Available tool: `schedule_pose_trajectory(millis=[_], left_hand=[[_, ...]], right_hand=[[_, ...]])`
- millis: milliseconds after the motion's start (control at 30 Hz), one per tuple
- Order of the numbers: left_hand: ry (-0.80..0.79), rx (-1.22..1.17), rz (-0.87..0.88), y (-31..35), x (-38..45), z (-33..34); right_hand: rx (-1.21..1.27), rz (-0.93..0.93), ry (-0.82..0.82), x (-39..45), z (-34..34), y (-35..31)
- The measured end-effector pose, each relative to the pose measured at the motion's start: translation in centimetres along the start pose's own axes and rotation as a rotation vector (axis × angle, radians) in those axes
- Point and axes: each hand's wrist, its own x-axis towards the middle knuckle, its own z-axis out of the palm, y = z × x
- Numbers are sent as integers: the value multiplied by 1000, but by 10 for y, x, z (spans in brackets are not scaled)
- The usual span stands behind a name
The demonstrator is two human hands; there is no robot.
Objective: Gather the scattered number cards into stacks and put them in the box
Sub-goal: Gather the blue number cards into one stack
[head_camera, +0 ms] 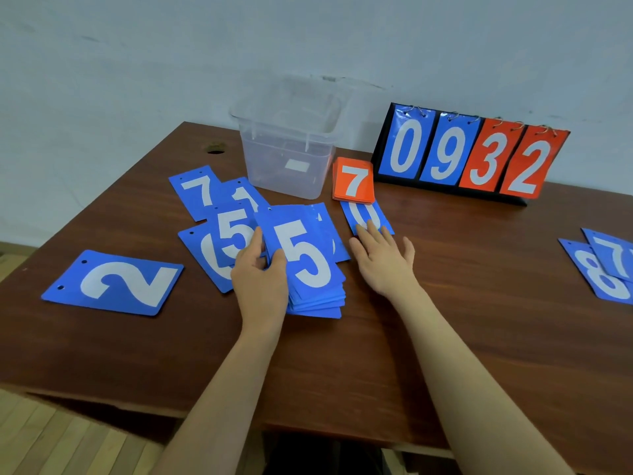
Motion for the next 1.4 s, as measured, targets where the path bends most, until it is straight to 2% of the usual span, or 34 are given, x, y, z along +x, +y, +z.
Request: schedule_pose_trajectory(millis=[100,400,533,600,733,833,1000,1167,1267,1400], left_hand=[[-5,-17,-8,0,-4,-3],[-52,-65,-4,-2,-28,-16],[-82,-110,-31,-5,-40,-19],[-88,-112,-31,-4,-44,-21],[-86,-91,-14,0,-45,-23],[-80,-96,-23,0,-44,-25],[-68,-75,-16,-2,-43,-28],[-17,-12,37,0,-43,-35],[8,4,53,-1,-43,-39],[7,-39,42,0,-45,-45]], right_hand=[[-75,-11,-9,-11,1,2],[-52,-48,244,-98,0,12],[-23,-65,320,-107,2,14],[43,-16,354,-101,4,14],[53,265,320,-87,12,11],[74,319,269,-84,13,11],[256,360,262,-85,5,10],[704,136,520,-106,5,1],[862,54,631,-119,1,-16],[1064,8,589,-126,2,-43]])
